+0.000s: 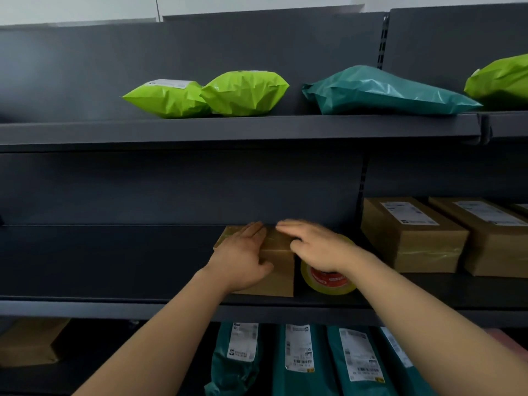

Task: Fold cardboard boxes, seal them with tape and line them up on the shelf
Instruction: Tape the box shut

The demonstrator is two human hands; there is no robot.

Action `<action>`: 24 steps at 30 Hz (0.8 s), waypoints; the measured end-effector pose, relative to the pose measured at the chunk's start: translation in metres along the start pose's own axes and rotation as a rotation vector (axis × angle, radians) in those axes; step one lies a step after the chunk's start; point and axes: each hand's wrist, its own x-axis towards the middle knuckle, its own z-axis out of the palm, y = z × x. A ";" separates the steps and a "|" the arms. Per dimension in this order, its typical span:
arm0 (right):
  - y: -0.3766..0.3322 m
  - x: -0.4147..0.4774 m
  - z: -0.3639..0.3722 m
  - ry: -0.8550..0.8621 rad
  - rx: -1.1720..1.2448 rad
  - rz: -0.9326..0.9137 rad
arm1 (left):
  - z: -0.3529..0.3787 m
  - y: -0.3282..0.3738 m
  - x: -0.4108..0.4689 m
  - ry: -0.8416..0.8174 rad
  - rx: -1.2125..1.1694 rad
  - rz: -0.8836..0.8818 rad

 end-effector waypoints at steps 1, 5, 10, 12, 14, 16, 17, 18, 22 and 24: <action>-0.004 0.001 0.006 -0.011 -0.051 -0.030 | 0.000 -0.007 -0.003 -0.002 0.008 0.003; 0.003 0.000 0.013 0.035 -0.126 -0.077 | -0.001 -0.046 -0.023 0.030 0.036 0.007; -0.004 -0.004 0.005 0.049 -0.201 -0.042 | 0.001 -0.065 -0.030 0.052 -0.100 -0.006; -0.016 0.004 0.007 0.062 -0.258 -0.058 | 0.002 -0.060 -0.028 0.095 -0.081 0.039; -0.029 0.013 0.018 0.021 -0.262 -0.076 | 0.006 -0.054 -0.026 0.111 -0.043 0.075; -0.034 0.017 0.029 -0.020 -0.259 -0.079 | 0.009 -0.053 -0.026 0.106 -0.008 0.082; -0.034 0.016 0.030 -0.013 -0.281 -0.084 | 0.009 -0.053 -0.026 0.108 0.012 0.081; -0.032 0.014 0.028 0.001 -0.311 -0.081 | 0.008 -0.054 -0.027 0.114 0.030 0.083; -0.023 -0.002 0.007 0.026 -0.369 -0.026 | 0.008 -0.051 -0.029 0.144 0.064 0.077; -0.021 -0.008 0.002 0.025 -0.374 -0.031 | 0.009 -0.051 -0.030 0.152 0.064 0.020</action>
